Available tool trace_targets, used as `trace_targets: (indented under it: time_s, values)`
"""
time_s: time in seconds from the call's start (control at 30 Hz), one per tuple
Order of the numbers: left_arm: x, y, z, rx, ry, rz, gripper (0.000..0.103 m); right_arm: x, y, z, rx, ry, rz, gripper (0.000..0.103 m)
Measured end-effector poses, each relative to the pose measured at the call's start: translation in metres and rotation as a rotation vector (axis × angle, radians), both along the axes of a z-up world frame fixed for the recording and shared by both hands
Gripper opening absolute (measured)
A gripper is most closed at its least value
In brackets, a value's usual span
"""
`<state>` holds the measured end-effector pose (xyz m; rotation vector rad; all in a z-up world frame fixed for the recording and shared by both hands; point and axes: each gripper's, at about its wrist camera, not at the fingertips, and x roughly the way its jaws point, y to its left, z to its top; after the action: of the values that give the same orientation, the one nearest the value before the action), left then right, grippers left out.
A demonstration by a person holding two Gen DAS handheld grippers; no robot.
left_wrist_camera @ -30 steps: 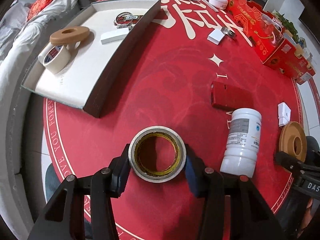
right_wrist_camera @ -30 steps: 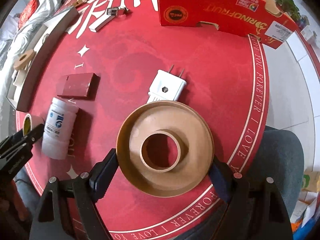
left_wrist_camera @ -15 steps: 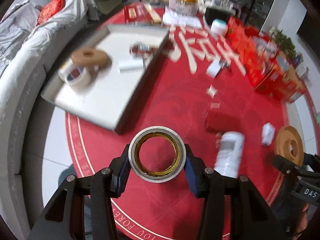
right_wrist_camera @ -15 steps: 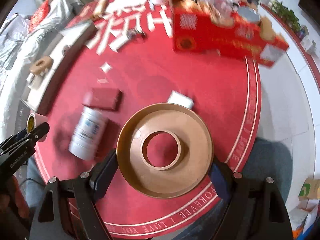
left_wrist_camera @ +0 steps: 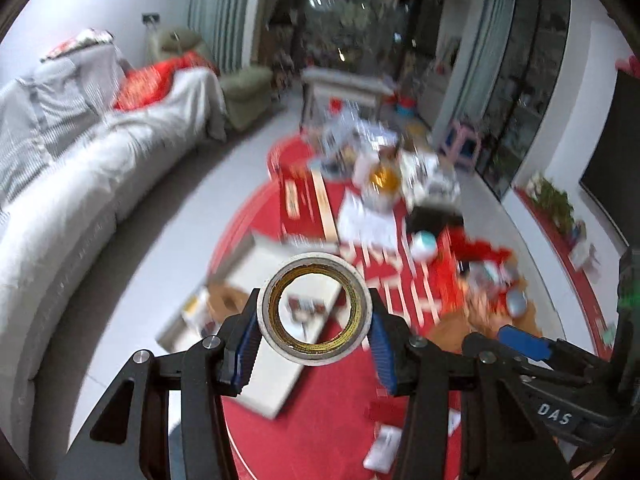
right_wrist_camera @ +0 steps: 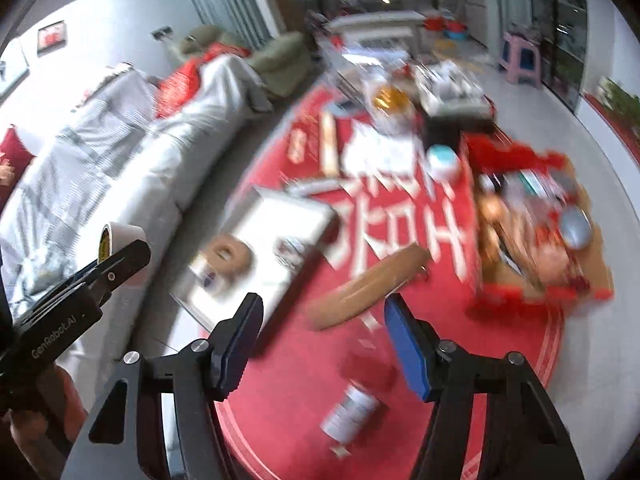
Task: Organize rigid objects
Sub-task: 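Carry the tape roll and tan ring with both grippers over the tray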
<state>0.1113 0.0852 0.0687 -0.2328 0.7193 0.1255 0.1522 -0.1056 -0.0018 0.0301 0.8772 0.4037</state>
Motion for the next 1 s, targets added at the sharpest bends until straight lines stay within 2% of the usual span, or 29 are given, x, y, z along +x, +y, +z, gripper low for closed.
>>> trace_targets:
  time_s: [0.13,0.17,0.2,0.3,0.33,0.37,0.4,0.43,0.53,0.6,0.7,0.77,0.87,0.93,1.0]
  values:
    - [0.004,0.018,0.015,-0.004,-0.016,0.033,0.052,0.016,0.024,0.021,-0.014,-0.054,0.019,0.065]
    - [0.004,0.023,0.015,0.003,-0.015,0.046,0.052,0.017,0.025,0.019,-0.01,-0.049,0.021,0.057]
    - [0.004,0.026,0.015,0.013,-0.013,0.053,0.052,0.021,0.028,0.016,0.007,-0.028,0.029,0.055]
    - [0.008,0.035,0.008,0.011,0.012,0.068,0.052,0.032,0.03,-0.001,0.003,0.017,0.026,0.055]
    - [0.008,0.036,0.005,0.008,0.019,0.07,0.052,0.037,0.03,-0.008,-0.013,0.025,0.021,0.057]
    - [0.009,0.039,0.001,0.005,0.028,0.074,0.053,0.041,0.03,-0.017,-0.038,0.032,0.024,0.075]
    - [0.01,0.04,-0.001,0.004,0.033,0.076,0.053,0.048,0.033,-0.032,-0.087,0.056,0.035,0.1]
    - [0.01,0.042,-0.003,0.005,0.038,0.077,0.053,0.05,0.033,-0.044,-0.112,0.071,0.038,0.103]
    - [0.012,0.044,-0.008,0.011,0.049,0.079,0.053,0.054,0.045,-0.096,-0.202,0.143,0.078,0.103]
    - [0.012,0.045,-0.013,0.017,0.059,0.078,0.053,0.054,0.063,-0.136,-0.274,0.215,0.152,0.103]
    - [0.014,0.049,-0.022,0.029,0.086,0.082,0.053,0.048,0.078,-0.17,-0.282,0.272,0.182,0.103]
    - [0.016,0.053,-0.028,0.02,0.105,0.089,0.053,0.044,0.08,-0.181,-0.178,0.309,0.199,0.103]
    - [0.018,0.057,-0.038,-0.003,0.13,0.097,0.053,0.041,0.093,-0.196,-0.127,0.387,0.261,0.103]
    - [0.017,0.057,-0.043,-0.001,0.139,0.097,0.053,0.035,0.104,-0.203,-0.148,0.404,0.299,0.103]
    - [0.017,0.058,-0.048,0.001,0.146,0.1,0.053,0.025,0.114,-0.212,-0.262,0.376,0.322,0.103]
